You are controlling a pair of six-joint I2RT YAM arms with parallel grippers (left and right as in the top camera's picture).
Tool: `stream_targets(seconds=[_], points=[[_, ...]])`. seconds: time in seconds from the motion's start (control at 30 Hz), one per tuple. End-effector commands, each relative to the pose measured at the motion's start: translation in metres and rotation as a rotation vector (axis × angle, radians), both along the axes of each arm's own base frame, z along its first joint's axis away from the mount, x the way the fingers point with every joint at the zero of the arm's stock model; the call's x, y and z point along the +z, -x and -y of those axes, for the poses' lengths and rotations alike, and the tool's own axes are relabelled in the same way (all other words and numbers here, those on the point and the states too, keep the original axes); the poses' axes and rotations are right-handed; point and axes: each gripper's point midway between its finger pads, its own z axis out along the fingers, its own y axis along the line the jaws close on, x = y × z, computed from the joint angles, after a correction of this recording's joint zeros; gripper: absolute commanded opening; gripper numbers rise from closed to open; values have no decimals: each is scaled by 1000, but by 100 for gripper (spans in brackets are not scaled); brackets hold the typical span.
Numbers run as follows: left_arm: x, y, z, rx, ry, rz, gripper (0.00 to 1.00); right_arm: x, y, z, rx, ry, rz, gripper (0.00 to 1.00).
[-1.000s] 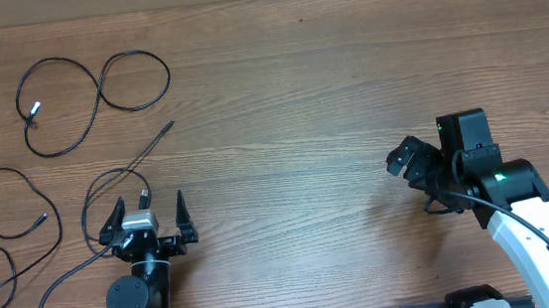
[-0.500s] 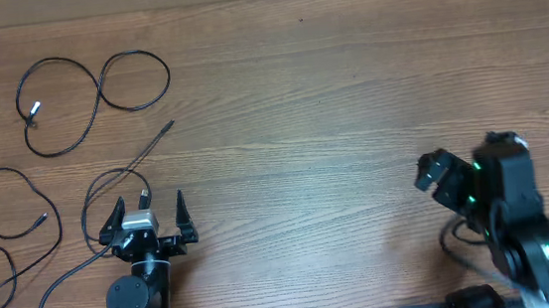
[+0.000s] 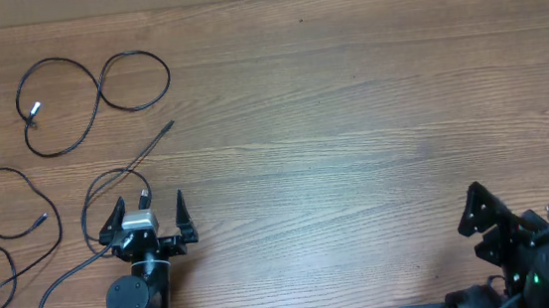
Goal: Untangle cables
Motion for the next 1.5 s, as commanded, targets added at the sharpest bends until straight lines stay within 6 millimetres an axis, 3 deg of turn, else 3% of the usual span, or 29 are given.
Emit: stream_targets(seconds=[0.0,0.27,0.5,0.7,0.9,1.1,1.47], points=[[0,0,-4,22,16,8,100,4,4,7,-5,73,38,100],[0,0,-4,22,16,8,99,33,-14,-8,133,195,174,100],[0,0,-4,22,16,8,100,37,-28,-14,167,233,286,100],[0,0,-4,22,16,8,99,44,-54,-15,160,238,434,100],[0,0,-4,22,16,8,100,26,-76,-20,192,239,529,100],[0,0,-4,22,16,8,100,6,-80,-20,202,242,554,100],[0,0,-4,22,16,8,100,-12,-84,-19,200,246,571,100]])
